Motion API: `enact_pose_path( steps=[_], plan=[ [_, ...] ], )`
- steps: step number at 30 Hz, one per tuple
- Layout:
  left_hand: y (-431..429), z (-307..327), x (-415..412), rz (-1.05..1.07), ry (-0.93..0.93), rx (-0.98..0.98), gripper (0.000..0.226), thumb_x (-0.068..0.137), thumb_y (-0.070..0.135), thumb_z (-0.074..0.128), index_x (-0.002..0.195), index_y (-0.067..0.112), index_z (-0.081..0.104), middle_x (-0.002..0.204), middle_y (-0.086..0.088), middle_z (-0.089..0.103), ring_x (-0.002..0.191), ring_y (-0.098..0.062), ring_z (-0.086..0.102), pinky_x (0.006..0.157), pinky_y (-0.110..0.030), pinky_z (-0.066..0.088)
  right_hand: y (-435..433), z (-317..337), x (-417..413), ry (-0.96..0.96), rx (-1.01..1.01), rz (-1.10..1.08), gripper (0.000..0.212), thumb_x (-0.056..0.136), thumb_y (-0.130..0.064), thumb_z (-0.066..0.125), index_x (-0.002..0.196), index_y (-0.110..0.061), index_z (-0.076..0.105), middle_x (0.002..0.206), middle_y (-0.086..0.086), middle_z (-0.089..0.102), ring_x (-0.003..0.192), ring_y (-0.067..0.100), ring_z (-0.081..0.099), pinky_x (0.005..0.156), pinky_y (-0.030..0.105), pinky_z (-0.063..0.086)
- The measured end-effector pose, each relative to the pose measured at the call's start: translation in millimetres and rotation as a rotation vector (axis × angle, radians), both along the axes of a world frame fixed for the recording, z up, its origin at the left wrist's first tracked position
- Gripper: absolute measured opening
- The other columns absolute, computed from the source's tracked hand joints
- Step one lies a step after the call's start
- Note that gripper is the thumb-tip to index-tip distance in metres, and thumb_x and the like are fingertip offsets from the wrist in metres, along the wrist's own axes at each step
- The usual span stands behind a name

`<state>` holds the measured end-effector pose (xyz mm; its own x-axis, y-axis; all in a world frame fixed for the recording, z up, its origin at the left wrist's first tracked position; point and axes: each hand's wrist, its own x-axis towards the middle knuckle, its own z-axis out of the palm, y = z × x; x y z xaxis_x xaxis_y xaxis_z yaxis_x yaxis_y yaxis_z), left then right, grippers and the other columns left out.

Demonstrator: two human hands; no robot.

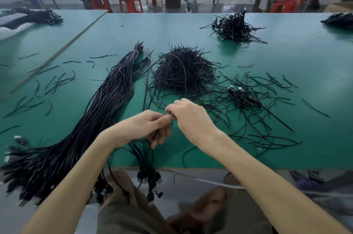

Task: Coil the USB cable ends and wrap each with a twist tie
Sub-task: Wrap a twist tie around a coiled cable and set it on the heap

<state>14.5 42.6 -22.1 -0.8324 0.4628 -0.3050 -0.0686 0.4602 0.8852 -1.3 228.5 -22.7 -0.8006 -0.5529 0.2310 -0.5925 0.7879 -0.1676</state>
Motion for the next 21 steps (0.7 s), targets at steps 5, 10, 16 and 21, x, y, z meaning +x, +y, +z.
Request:
enact_pose_path(
  steps=[5, 10, 16, 21],
  plan=[
    [-22, -7, 12, -0.205, -0.046, -0.079, 0.043, 0.106, 0.043, 0.050, 0.092, 0.008, 0.070, 0.079, -0.008, 0.072, 0.074, -0.023, 0.066, 0.079, -0.028, 0.052, -16, 7, -3, -0.018, -0.135, -0.021, 0.038, 0.087, 0.008, 0.049, 0.113, -0.015, 0.066, 0.098, -0.001, 0.063, 0.100, 0.021, 0.055, 0.080, 0.042, 0.052],
    [-47, -6, 18, -0.191, -0.073, 0.136, 0.041, 0.110, 0.039, 0.044, 0.084, 0.012, 0.064, 0.067, -0.016, 0.066, 0.070, -0.031, 0.071, 0.080, -0.036, 0.055, -49, 14, -5, 0.002, -0.168, 0.006, 0.032, 0.086, 0.008, 0.051, 0.106, -0.013, 0.064, 0.095, 0.000, 0.062, 0.093, 0.024, 0.058, 0.077, 0.043, 0.052],
    [-40, 10, -4, 0.299, 0.029, 0.430, 0.038, 0.105, 0.041, 0.050, 0.078, 0.016, 0.061, 0.057, -0.002, 0.049, 0.038, -0.018, 0.045, 0.051, -0.031, 0.053, -56, 18, -13, -0.086, -0.287, -0.069, 0.013, 0.105, -0.016, 0.045, 0.101, -0.011, 0.057, 0.103, 0.005, 0.064, 0.089, 0.032, 0.062, 0.073, 0.043, 0.050],
    [-18, 5, -14, 0.311, 0.067, 0.253, 0.039, 0.108, 0.040, 0.045, 0.087, 0.011, 0.060, 0.058, -0.002, 0.048, 0.036, -0.011, 0.026, 0.036, -0.019, 0.025, -36, 13, -13, -0.107, -0.389, -0.110, 0.054, 0.102, -0.015, 0.050, 0.153, -0.023, 0.035, 0.132, 0.004, 0.050, 0.097, 0.033, 0.063, 0.081, 0.048, 0.053]
  ],
)
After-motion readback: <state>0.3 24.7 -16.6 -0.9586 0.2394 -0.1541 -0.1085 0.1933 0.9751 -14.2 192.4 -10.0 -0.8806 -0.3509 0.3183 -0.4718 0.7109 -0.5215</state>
